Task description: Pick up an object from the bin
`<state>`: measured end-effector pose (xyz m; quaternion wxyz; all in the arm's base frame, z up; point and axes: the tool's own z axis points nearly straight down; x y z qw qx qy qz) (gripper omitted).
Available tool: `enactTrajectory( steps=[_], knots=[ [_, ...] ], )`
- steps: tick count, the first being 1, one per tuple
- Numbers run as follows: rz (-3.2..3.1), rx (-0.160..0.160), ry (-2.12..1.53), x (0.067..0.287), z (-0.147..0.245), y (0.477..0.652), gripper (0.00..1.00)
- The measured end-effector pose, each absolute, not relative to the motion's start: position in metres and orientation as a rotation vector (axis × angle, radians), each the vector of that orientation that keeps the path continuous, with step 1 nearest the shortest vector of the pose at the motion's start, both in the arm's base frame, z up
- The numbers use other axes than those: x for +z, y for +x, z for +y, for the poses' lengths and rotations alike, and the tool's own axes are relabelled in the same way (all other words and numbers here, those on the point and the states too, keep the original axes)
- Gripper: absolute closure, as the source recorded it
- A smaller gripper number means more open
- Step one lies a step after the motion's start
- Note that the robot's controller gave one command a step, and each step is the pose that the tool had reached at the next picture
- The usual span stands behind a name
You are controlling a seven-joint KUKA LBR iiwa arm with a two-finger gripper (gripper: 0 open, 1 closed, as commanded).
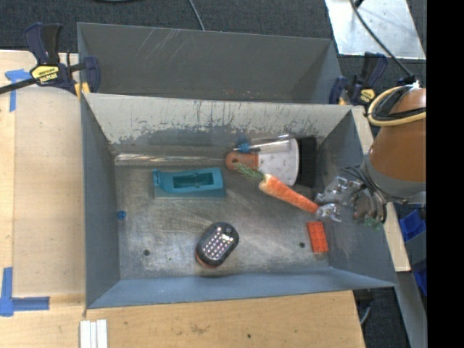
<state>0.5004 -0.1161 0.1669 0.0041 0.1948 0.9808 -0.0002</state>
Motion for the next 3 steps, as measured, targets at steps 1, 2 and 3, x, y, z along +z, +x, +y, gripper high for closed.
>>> enactTrajectory(
  steps=[1,2,3],
  knots=[
    [3.1,-0.002,0.513,0.191,-0.114,0.496,1.0],
    [3.09,0.0,0.57,0.245,-0.119,0.501,1.0],
    [3.08,-0.001,0.603,0.257,-0.119,0.501,1.0]
  ],
)
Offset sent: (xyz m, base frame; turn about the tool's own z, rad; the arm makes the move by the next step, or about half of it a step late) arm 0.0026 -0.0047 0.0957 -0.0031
